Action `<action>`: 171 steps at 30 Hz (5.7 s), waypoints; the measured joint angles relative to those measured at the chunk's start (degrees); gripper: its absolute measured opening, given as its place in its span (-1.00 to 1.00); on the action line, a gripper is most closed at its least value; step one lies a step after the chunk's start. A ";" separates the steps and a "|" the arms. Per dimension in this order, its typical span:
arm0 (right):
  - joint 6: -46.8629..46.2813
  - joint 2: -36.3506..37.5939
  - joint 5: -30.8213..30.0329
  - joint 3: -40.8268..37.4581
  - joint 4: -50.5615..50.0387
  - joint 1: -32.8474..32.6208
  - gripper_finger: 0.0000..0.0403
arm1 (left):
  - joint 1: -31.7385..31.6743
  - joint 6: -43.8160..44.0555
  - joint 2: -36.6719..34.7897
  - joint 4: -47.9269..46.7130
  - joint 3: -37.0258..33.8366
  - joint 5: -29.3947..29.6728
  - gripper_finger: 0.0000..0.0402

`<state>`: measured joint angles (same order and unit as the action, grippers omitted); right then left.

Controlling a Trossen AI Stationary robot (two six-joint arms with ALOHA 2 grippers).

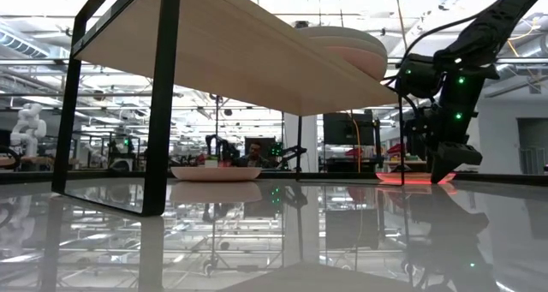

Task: Place and stack plates onto a shelf
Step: Stack the small orange plate on top of the small pink plate on the shelf

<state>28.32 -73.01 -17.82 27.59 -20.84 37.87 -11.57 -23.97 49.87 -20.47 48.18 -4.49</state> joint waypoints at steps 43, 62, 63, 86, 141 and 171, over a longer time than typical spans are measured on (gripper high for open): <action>-5.30 9.36 -0.85 -0.42 -1.10 -1.22 -1.00 | -0.02 -0.02 -0.01 1.07 0.00 0.00 0.05; -11.33 21.75 -7.76 4.04 -5.98 -12.61 -1.00 | -0.02 0.29 0.00 1.05 0.00 0.00 0.05; -11.39 21.77 -7.76 5.13 -6.14 -13.35 -1.00 | -0.02 0.31 -0.01 1.07 0.00 0.00 0.05; -17.14 13.26 -19.77 32.30 -16.66 -38.65 -1.00 | -0.02 1.26 0.00 1.03 0.00 0.00 0.05; -7.23 -24.33 -7.53 60.11 -0.67 -62.64 -1.00 | -0.02 1.64 -0.02 0.63 -0.02 0.01 0.05; -3.19 -28.28 -4.37 60.11 2.84 -59.40 -1.00 | -0.02 1.22 -0.02 0.61 -0.02 0.02 0.05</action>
<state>25.12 -101.30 -22.20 87.70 -18.00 -21.53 -11.60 -22.74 49.84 -19.86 48.16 -4.47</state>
